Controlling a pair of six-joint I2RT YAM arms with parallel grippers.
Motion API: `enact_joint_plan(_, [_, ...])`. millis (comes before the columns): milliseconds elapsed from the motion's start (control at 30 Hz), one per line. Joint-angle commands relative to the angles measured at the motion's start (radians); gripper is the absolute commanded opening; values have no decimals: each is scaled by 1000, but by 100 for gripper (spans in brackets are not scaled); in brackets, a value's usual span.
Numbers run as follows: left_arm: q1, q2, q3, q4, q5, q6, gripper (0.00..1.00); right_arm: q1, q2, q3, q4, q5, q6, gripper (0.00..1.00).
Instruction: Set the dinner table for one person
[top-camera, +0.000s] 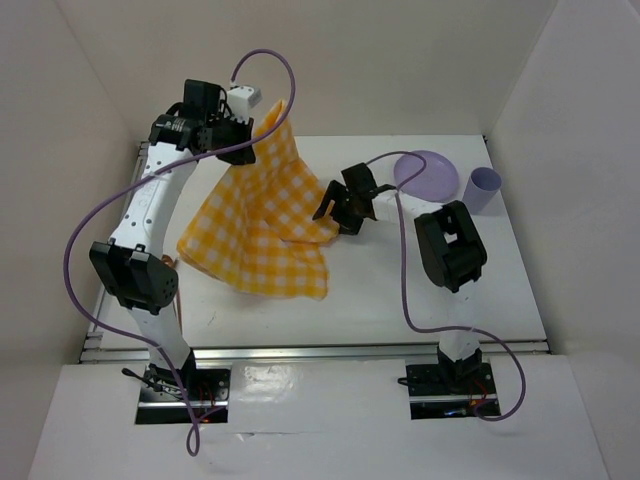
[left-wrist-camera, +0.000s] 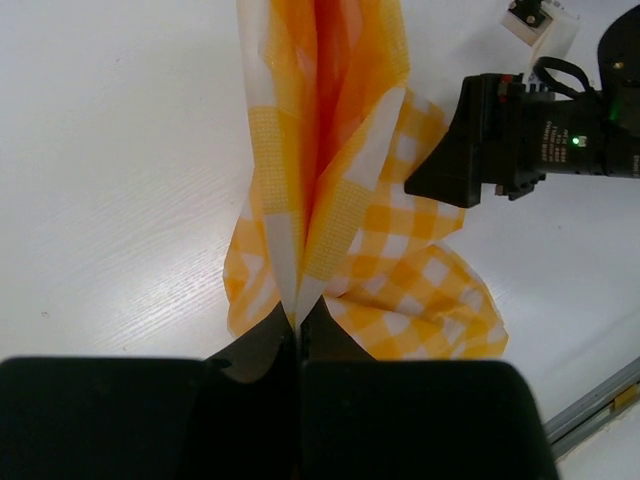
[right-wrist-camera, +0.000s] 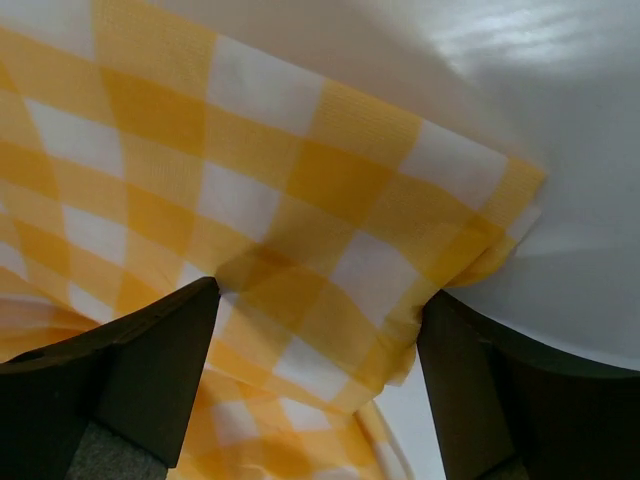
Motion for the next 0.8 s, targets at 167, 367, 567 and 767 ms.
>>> enact_joint_plan(167, [26, -37, -12, 54, -1, 24, 0, 4, 96, -20, 53, 40, 91, 27])
enact_joint_plan(367, [59, -91, -33, 44, 18, 36, 0, 4, -37, 6, -26, 198, -9, 0])
enact_joint_plan(567, [59, -241, -100, 23, 47, 64, 0, 63, -466, -94, -68, 431, -186, 0])
enact_joint_plan(767, [59, -437, -272, 29, 185, 55, 0, 188, -815, -198, -154, 536, -222, 0])
